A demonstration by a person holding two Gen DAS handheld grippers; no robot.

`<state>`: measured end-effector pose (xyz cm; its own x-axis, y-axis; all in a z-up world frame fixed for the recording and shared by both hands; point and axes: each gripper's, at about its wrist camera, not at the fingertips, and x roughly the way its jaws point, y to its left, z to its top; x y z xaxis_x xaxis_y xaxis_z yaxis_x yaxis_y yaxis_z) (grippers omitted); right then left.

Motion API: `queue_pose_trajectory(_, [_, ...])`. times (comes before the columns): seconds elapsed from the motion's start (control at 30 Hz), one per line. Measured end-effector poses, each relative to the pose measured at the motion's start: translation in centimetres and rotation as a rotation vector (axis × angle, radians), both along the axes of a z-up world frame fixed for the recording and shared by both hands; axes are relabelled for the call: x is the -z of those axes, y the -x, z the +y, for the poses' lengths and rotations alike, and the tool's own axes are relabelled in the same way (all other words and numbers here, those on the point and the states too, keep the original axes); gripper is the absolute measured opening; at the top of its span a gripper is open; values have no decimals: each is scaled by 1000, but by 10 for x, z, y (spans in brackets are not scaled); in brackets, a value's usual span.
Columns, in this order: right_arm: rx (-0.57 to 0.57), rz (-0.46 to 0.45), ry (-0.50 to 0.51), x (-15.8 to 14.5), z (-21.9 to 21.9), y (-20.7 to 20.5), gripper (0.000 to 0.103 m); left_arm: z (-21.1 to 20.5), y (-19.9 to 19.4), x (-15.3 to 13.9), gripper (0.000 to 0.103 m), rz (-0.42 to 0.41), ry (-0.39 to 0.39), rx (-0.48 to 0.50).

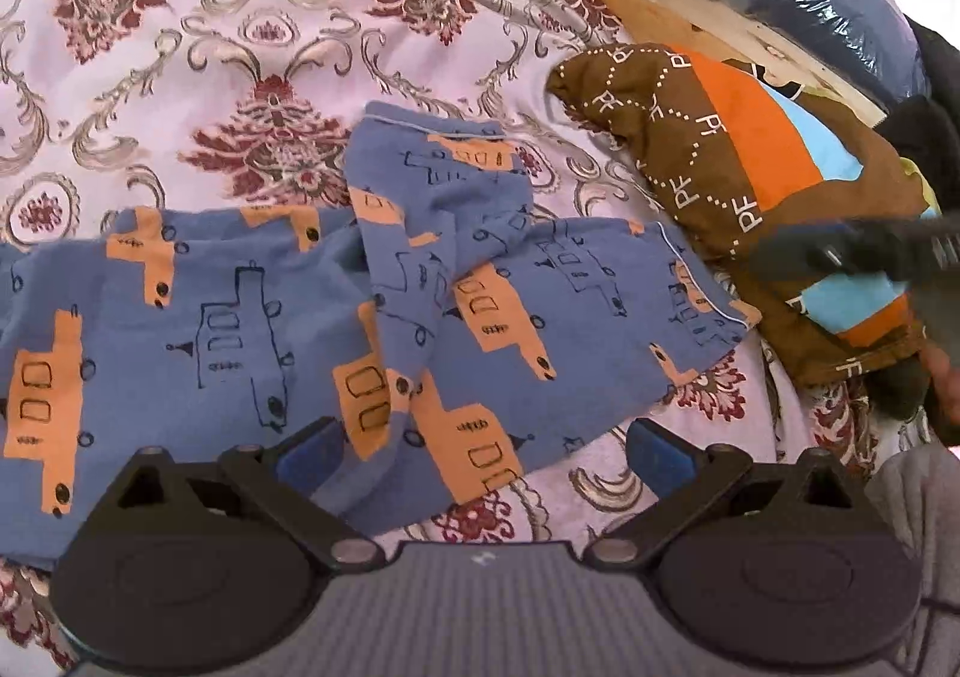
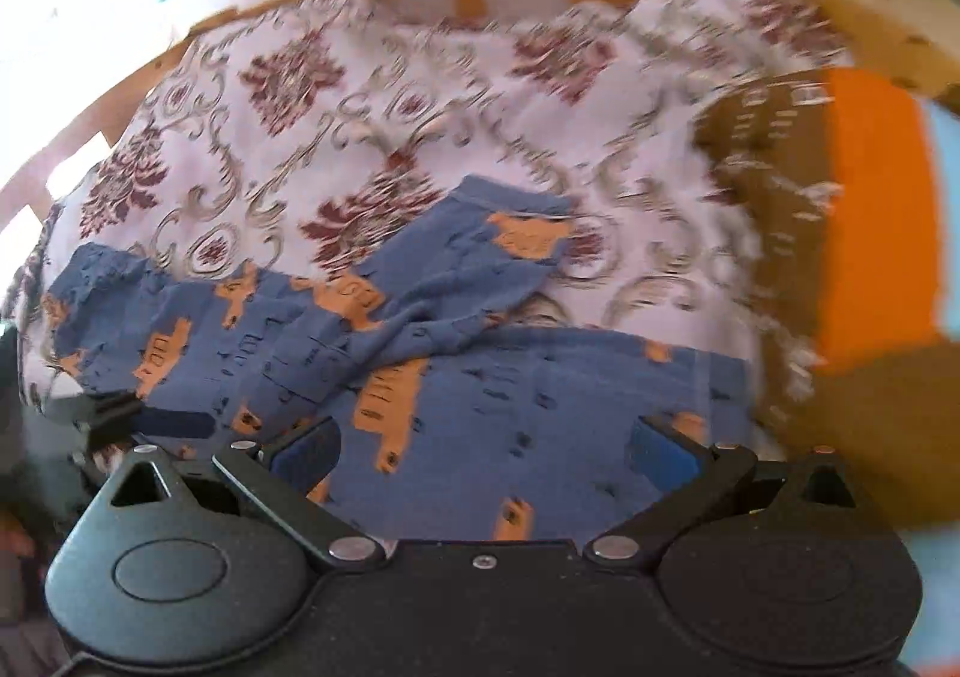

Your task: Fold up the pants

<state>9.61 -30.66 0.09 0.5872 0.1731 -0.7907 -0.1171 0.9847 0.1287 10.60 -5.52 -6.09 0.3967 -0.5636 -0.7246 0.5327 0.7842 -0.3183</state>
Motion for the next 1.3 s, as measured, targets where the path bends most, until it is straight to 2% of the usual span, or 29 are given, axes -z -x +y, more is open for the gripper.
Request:
queue_pose_trajectory(0.1, [-66,80,-11,5,17,-42,102,3,-2,1,100,-18,6,-46])
queue_pose_trajectory(0.23, [-81,207,59,25,44,-95,102,10,-11,10,89,62,32,-100])
queue_pose_trajectory(0.3, [-105,257,79,36,58,-115,102,12,-12,12,82,69,36,-111])
queue_pose_trajectory(0.43, [-148,282,102,43,81,-145,102,13,-8,10,54,46,42,-103])
queue_pose_trajectory(0.57, [-171,262,100,42,101,-167,99,10,-9,11,26,36,17,-99])
queue_pose_trajectory(0.63, [-173,252,110,43,112,-179,93,12,-11,12,20,44,16,-110])
queue_pose_trajectory(0.67, [-178,247,119,45,118,-185,92,13,-13,13,17,53,21,-119])
queue_pose_trajectory(0.77, [-175,247,151,53,132,-202,79,17,-17,15,13,74,36,-134])
queue_pose_trajectory(1.07, [-105,271,250,79,143,-243,76,17,-20,16,10,75,47,-136])
queue_pose_trajectory(1.1, [-95,281,250,81,142,-246,67,17,-20,16,9,75,46,-136])
queue_pose_trajectory(1.13, [-79,295,243,84,139,-249,53,16,-20,17,9,75,43,-134])
queue_pose_trajectory(1.2, [-43,306,213,86,133,-252,40,16,-20,17,8,74,39,-132])
queue_pose_trajectory(1.27, [-27,293,192,84,128,-252,22,16,-21,17,7,73,42,-130])
queue_pose_trajectory(1.3, [-22,289,183,82,127,-251,9,16,-20,16,6,70,42,-131])
